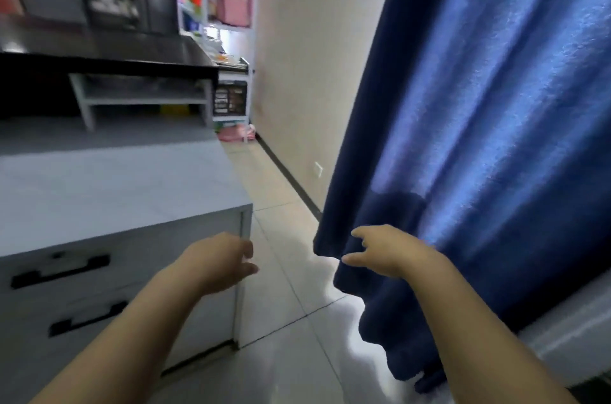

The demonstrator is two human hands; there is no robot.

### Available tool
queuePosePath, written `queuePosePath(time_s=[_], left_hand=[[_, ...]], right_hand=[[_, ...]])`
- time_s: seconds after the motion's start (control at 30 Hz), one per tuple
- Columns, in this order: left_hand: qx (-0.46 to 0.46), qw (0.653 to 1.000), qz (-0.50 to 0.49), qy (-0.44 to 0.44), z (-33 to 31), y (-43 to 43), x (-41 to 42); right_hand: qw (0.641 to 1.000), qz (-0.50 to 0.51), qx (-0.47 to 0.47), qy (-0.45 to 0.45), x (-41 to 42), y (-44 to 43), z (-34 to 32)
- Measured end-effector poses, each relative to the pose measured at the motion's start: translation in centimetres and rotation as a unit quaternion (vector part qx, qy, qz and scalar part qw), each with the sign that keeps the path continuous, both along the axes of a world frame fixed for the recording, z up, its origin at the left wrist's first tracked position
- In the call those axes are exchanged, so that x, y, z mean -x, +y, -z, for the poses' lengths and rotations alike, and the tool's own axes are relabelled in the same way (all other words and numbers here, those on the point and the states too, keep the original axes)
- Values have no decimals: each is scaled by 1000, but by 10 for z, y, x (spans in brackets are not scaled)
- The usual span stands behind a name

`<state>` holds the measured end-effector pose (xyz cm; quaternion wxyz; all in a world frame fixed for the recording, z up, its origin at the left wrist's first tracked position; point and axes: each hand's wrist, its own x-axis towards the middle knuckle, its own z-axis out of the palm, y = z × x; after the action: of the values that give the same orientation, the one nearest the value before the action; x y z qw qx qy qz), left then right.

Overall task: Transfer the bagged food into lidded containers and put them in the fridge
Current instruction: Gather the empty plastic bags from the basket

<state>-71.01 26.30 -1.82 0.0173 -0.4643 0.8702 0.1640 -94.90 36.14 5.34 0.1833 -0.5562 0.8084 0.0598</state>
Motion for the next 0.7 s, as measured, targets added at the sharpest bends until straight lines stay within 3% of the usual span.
queuePosePath(time_s=[0.13, 0.4, 0.7], left_hand=[[-2, 994, -112, -16, 5, -3, -84], [-41, 950, -308, 4, 9, 13, -247], [-10, 911, -412, 19, 5, 10, -417]], right_hand=[[991, -130, -7, -35, -68, -60, 9], [939, -344, -20, -17, -241, -146, 21], [903, -428, 27, -38, -427, -198, 30]])
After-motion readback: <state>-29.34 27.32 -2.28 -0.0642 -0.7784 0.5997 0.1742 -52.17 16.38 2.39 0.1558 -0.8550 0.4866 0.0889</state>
